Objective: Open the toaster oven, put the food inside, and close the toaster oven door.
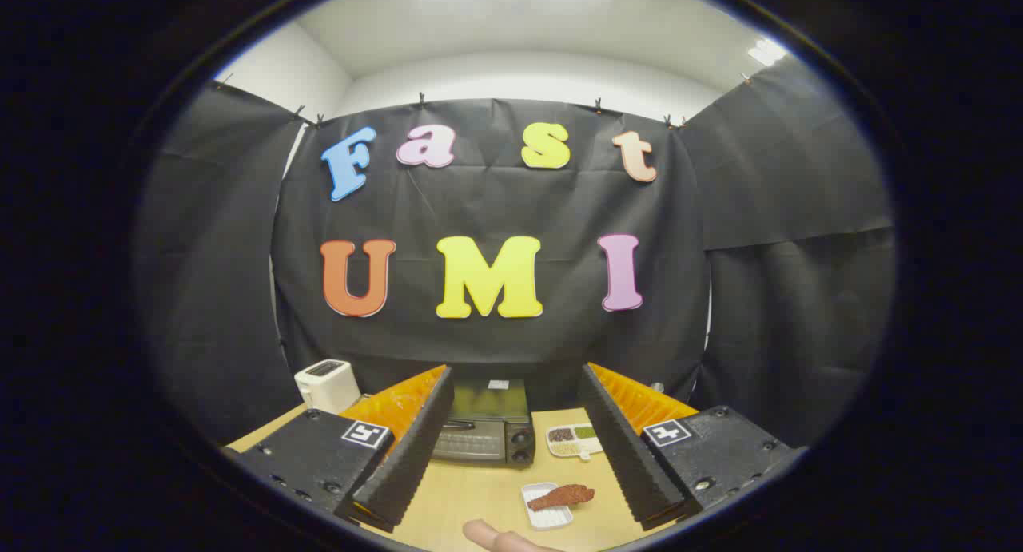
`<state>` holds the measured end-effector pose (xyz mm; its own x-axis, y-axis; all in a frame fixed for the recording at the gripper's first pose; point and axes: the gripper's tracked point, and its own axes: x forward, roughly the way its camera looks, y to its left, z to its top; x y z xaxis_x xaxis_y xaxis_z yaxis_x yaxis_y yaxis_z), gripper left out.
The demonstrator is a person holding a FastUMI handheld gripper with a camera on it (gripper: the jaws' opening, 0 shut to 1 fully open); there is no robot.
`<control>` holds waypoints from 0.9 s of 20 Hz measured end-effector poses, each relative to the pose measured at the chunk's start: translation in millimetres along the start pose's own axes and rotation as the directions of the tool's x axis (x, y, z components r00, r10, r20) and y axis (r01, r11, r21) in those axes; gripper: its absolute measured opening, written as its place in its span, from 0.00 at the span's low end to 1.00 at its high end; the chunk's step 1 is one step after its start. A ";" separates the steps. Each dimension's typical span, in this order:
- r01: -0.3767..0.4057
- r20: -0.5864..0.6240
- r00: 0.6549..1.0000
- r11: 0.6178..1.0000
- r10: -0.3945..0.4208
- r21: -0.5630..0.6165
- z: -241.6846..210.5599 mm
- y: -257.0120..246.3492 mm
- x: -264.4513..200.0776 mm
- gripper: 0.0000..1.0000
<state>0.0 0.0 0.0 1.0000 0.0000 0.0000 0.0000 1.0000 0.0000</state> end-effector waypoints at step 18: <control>-0.002 -0.021 1.000 1.000 0.001 -0.023 -31.8 29.6 67.5 1.00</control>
<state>67.5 29.6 -31.8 0.9998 0.0011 -0.0206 -0.0016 0.9997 -0.0229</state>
